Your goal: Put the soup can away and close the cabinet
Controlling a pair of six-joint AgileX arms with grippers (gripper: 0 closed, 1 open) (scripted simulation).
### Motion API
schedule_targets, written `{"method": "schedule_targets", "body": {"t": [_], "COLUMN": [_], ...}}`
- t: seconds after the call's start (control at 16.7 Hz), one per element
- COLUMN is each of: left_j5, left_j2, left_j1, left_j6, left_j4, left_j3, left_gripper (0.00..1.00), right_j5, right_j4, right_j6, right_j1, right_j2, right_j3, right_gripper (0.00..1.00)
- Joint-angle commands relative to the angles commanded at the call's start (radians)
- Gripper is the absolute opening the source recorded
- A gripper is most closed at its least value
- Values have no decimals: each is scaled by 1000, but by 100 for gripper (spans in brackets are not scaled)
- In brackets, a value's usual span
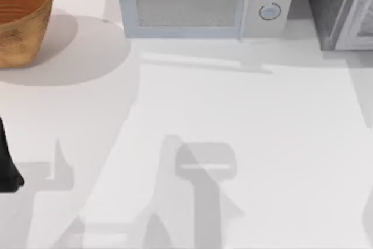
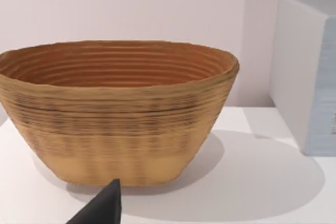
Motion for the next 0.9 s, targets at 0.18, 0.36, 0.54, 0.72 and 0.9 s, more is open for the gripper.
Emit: {"method": "schedule_targets", "body": {"t": [0.18, 0.36, 0.54, 0.72, 0.9], "left_j5": [0, 0, 0, 0, 0], "left_j2": [0, 0, 0, 0, 0], "left_j1": [0, 0, 0, 0, 0], "left_j6": [0, 0, 0, 0, 0], "left_j4": [0, 0, 0, 0, 0], "left_j3": [0, 0, 0, 0, 0], "left_gripper": [100, 100, 100, 100, 100], "right_j5": [271, 541, 769, 920, 977], "right_j4": [-10, -16, -18, -18, -17], "right_j6": [-1, -3, -4, -5, -6], "right_j1": [272, 541, 769, 921, 978], "right_j2": [-7, -21, -43, -62, -70], "right_j3": [-2, -10, -24, -38, -44], "right_gripper": [100, 100, 100, 100, 100]}}
